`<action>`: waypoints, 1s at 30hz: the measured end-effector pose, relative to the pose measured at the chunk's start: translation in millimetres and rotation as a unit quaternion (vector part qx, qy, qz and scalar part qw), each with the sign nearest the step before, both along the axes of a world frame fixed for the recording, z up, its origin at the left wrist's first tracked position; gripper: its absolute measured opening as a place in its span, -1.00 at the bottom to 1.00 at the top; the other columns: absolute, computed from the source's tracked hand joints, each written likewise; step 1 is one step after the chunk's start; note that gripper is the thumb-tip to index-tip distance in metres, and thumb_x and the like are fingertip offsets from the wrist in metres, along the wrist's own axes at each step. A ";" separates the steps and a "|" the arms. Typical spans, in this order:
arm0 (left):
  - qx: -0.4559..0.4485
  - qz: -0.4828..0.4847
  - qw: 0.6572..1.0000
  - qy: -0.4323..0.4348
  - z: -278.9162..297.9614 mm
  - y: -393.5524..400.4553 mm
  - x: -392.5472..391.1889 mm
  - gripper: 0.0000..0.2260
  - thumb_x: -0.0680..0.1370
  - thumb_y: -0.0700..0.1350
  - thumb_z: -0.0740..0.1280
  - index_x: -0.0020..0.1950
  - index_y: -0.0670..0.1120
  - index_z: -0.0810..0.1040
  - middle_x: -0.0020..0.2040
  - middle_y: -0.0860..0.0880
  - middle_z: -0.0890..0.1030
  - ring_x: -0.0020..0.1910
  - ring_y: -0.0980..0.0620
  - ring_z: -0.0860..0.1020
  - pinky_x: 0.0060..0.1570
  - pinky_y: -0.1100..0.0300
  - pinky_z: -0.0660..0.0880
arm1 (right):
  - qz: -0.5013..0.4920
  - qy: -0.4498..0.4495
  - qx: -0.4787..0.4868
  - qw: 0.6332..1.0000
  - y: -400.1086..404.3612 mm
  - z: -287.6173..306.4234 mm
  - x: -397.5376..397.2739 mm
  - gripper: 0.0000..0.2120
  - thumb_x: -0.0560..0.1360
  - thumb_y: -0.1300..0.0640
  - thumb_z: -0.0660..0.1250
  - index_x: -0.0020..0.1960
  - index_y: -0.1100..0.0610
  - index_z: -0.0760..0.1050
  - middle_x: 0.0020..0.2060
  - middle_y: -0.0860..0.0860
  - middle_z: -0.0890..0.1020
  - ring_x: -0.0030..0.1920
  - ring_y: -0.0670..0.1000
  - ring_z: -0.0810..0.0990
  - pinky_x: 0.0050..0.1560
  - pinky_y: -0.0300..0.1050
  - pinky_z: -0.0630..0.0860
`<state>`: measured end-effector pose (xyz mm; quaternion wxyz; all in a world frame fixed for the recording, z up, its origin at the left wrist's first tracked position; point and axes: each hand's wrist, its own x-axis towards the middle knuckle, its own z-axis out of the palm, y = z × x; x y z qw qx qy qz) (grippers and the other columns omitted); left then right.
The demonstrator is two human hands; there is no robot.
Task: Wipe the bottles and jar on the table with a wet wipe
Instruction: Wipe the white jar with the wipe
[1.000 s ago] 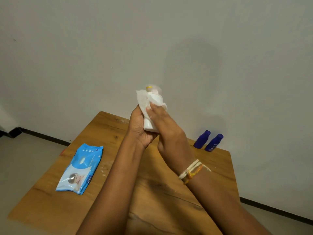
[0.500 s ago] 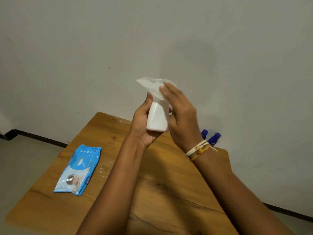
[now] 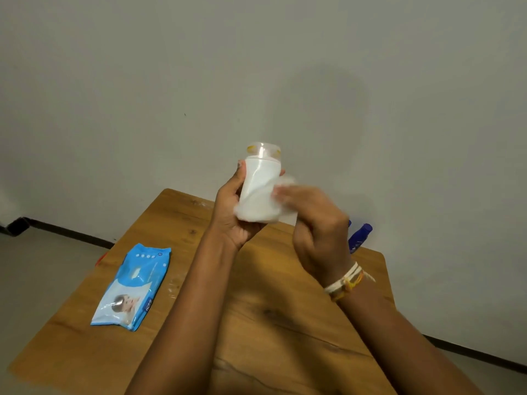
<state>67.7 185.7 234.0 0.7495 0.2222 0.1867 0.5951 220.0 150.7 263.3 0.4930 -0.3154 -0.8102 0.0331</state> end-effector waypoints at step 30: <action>0.016 0.022 0.998 -0.053 -7.2 1.0 10.5 -0.46 0.52 0.19 0.31 0.38 -0.12 0.47 0.29 -0.21 0.51 0.31 -0.20 0.47 0.31 -0.09 0.40 | -0.021 0.083 -0.149 0.985 11.2 -6.5 -28.5 -0.57 0.53 0.28 0.11 0.39 0.18 0.40 0.41 0.06 0.40 0.43 -0.03 0.33 0.38 -0.19 0.36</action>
